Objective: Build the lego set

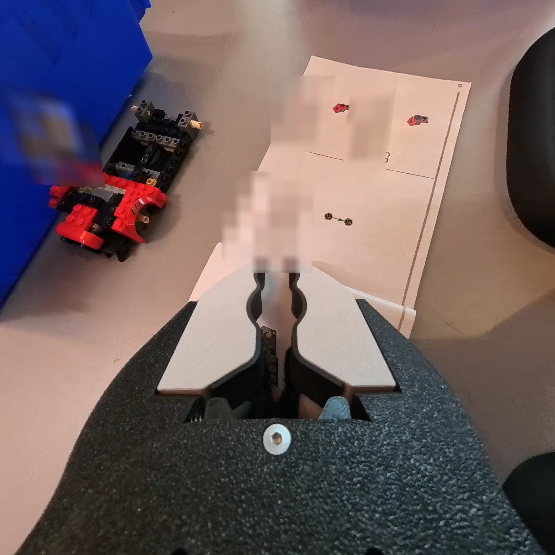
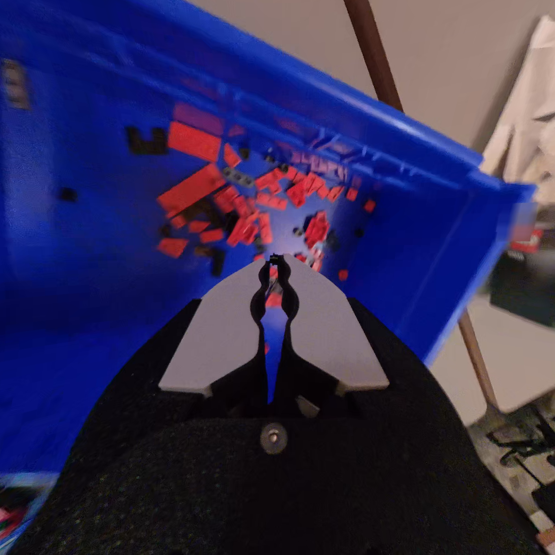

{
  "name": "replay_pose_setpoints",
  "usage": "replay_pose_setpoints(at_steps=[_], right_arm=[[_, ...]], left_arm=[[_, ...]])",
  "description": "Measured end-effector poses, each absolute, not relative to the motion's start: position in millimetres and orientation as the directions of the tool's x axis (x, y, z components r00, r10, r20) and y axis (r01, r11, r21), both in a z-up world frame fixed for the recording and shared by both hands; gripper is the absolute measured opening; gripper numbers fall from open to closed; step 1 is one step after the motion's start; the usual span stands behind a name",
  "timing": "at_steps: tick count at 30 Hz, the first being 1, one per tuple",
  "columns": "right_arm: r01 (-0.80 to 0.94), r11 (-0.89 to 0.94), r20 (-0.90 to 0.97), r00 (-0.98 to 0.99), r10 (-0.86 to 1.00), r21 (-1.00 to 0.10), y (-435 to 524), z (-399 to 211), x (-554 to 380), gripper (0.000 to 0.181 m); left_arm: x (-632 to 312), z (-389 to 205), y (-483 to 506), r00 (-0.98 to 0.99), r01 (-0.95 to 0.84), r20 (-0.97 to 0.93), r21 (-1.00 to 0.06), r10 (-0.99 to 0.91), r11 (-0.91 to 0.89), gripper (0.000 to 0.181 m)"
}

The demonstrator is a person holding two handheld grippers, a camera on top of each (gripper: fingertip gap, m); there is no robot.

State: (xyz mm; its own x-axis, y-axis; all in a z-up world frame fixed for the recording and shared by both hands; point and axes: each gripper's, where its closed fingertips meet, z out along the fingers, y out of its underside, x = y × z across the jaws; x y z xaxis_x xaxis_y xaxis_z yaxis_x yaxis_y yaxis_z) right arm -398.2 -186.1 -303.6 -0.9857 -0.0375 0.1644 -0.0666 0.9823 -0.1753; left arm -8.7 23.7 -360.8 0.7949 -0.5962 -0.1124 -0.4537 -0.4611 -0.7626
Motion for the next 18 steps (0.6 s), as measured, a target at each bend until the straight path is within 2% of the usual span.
replay_pose_setpoints(at_steps=[4,9,13,14,15,18], right_arm=[[0.058,0.981,0.179,-0.980,0.092,-0.185,-137.5,-237.8,-323.9,0.005],[0.391,0.885,0.139,-0.891,0.433,-0.251,-45.8,-208.1,-192.8,0.005],[0.666,0.671,0.106,-0.679,0.726,-0.326,33.2,-234.6,-96.0,0.005],[0.724,0.595,0.066,-0.614,0.786,-0.350,45.5,-247.7,-72.9,0.005],[0.766,0.526,0.032,-0.555,0.831,-0.369,55.1,-262.6,-52.2,0.005],[0.832,0.397,-0.056,-0.451,0.891,-0.386,65.5,-310.4,-6.8,0.005]], left_arm=[[-8.6,-360.6,23.7,0.795,-0.456,-0.116,-0.762,-0.596,-0.459,0.015],[-8.7,-360.4,23.6,0.794,-0.457,-0.118,-0.762,-0.596,-0.458,0.015],[-8.9,-359.4,23.5,0.793,-0.457,-0.120,-0.765,-0.597,-0.453,0.015],[-9.6,-358.3,23.1,0.790,-0.457,-0.120,-0.768,-0.601,-0.449,0.022],[-12.1,-356.7,22.7,0.789,-0.460,-0.122,-0.767,-0.602,-0.447,0.030],[-25.8,-339.6,19.3,0.804,-0.452,-0.140,-0.775,-0.579,-0.441,0.035]])
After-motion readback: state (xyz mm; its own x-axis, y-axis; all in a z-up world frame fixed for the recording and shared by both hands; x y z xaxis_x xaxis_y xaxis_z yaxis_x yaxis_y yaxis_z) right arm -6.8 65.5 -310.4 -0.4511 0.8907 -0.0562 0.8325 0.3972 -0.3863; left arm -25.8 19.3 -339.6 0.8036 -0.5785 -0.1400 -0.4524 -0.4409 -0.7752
